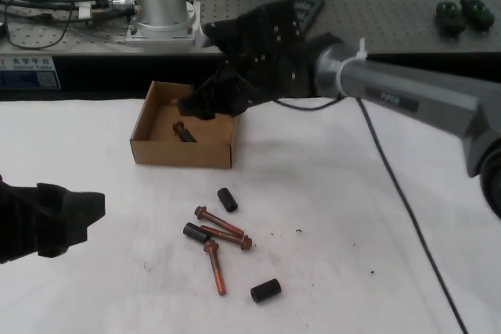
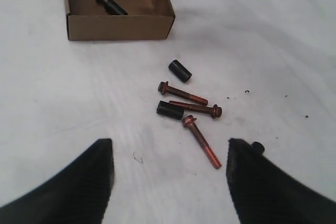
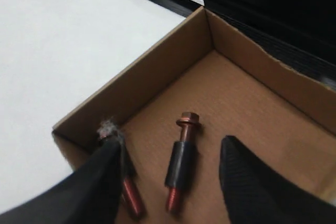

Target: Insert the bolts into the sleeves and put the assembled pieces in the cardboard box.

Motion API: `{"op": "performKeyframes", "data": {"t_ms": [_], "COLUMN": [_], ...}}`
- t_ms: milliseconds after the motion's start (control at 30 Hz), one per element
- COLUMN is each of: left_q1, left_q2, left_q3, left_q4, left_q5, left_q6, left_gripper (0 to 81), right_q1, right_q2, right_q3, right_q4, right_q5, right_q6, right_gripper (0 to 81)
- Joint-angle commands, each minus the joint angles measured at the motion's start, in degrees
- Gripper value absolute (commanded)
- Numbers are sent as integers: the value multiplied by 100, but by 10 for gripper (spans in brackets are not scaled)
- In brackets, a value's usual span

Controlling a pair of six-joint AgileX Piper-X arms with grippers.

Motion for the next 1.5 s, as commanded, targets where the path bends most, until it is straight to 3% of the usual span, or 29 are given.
{"op": "performKeyframes", "data": {"t_ms": [0,167,400,533,700,1067,1467], "left_q1": [14,14,14,14,14,14,14], "left_q2": [-31,-31,-77,-213,-364,-376,-376], "left_q3": [-28,-28,-28,-28,-28,-28,-28], "left_q4": [-128,-403,-701,-675,-675,-675,-675], "left_q5": [51,51,51,51,51,51,51], "left_q6": [-91,-91,-91,-91,-91,-91,-91], "left_gripper": [456,456,456,456,456,456,456], "right_q1": [-2,235,839,1064,1017,870,1092], "right_q2": [-736,-930,-930,-930,-930,-837,-814], "right_q3": [-97,89,615,741,737,932,1373], "right_q4": [1541,3580,3086,2766,2720,2926,3019], "right_q5": [351,725,736,1120,1492,1493,1407], "right_q6": [-423,-999,-1036,-1036,-1036,-988,-725], "right_gripper": [370,308,293,293,292,292,292]}}
